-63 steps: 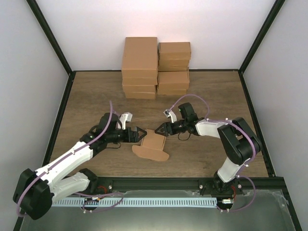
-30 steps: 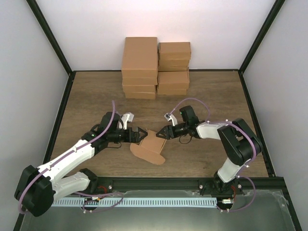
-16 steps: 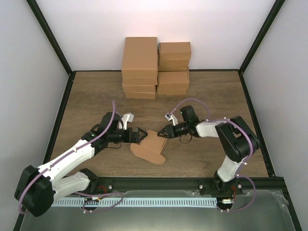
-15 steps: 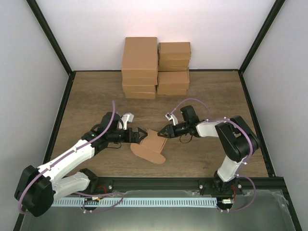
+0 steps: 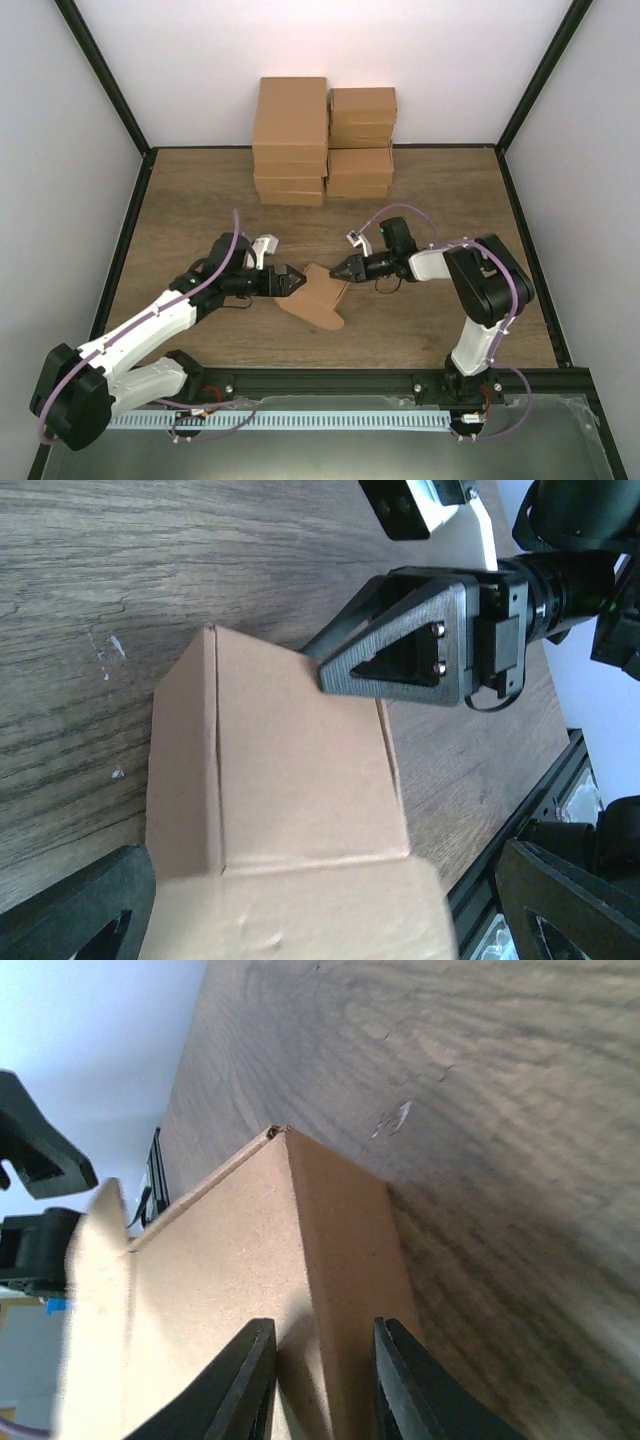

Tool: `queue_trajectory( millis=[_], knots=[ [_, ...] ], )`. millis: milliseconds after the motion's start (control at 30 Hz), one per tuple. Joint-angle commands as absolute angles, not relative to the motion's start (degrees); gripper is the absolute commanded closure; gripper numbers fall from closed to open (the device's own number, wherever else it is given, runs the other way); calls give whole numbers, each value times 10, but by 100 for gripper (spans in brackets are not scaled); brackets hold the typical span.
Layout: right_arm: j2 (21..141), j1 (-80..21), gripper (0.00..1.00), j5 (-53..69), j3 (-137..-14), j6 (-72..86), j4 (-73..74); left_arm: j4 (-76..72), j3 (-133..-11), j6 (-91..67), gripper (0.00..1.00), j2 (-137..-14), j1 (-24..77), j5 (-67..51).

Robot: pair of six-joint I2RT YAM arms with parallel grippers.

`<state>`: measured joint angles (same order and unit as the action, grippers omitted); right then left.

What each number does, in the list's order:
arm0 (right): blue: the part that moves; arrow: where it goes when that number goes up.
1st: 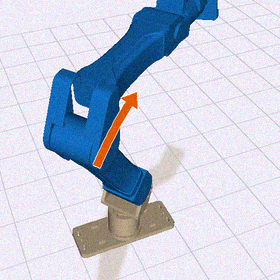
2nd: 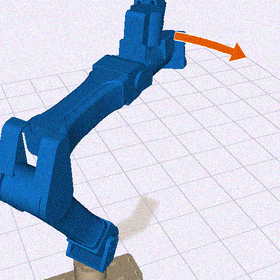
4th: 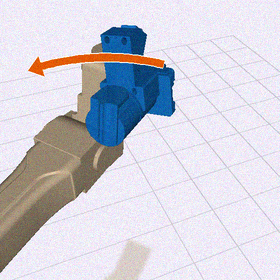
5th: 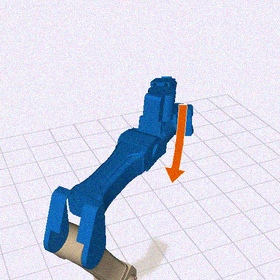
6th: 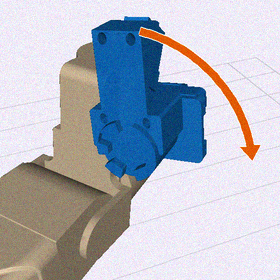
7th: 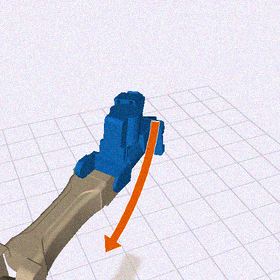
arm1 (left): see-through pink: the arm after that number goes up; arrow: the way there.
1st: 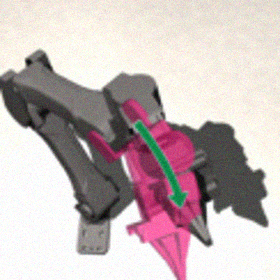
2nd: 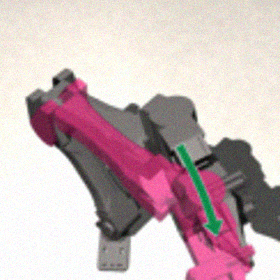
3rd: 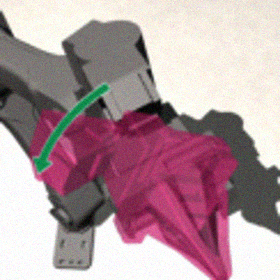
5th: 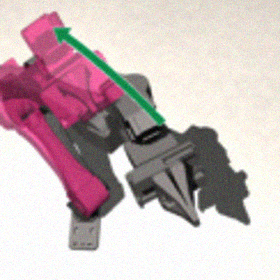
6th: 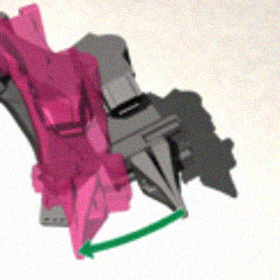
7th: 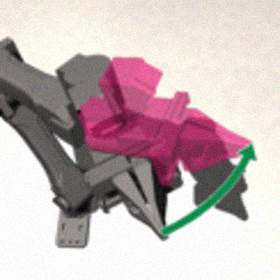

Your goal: Fold the paper box

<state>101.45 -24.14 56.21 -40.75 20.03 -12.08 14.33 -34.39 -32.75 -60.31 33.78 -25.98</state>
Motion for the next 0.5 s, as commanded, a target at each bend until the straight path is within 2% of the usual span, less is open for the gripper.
queue_trajectory(
  millis=[0,400,467],
  knots=[
    [1049,-214,72,526,-423,211,-117,148,-370,-323,4,-602,338,-263],
    [1078,-202,70,517,-456,218,-126,161,-467,-316,1,-576,339,-271],
    [1074,-202,69,506,-464,215,-115,148,-457,-319,5,-585,339,-277]
  ],
)
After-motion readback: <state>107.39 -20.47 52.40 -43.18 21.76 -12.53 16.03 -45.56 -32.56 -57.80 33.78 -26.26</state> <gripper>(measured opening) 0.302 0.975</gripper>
